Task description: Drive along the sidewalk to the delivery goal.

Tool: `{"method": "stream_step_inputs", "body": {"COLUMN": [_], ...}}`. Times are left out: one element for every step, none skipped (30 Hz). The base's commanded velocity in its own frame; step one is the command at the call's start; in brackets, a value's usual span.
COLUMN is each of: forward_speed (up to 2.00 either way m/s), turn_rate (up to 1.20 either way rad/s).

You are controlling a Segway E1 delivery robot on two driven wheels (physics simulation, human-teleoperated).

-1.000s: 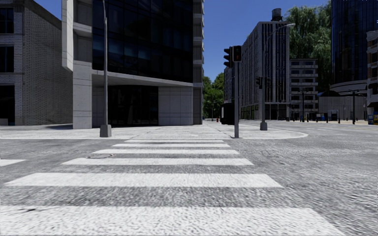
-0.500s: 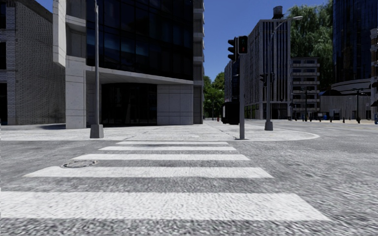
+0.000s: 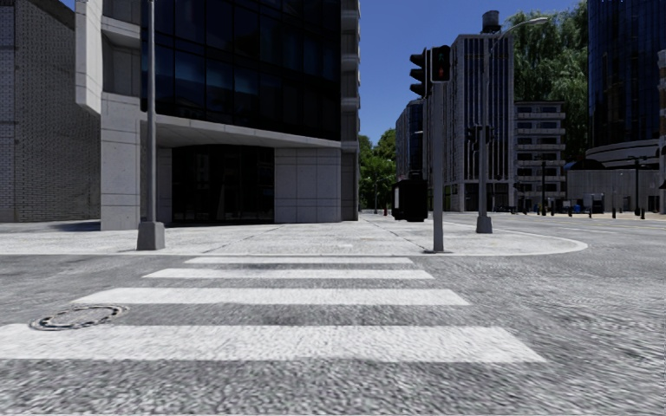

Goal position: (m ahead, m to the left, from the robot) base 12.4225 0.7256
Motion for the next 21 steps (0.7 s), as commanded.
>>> {"method": "stream_step_inputs", "body": {"forward_speed": [1.5, 1.5, 1.5, 1.5, 1.5, 1.5, 1.5, 2.0, 2.0, 2.0, 2.0, 2.0, 2.0, 2.0, 2.0, 2.0, 2.0, 2.0, 2.0, 2.0, 2.0], "turn_rate": [0.0, 0.0, 0.0, 0.0, 0.0, 0.0, 0.0, 0.0, 0.0, 0.0, 0.0, 0.05, 0.14, 0.14, 0.19, 0.21, 0.21, 0.21, 0.21, 0.21, 0.21]}}
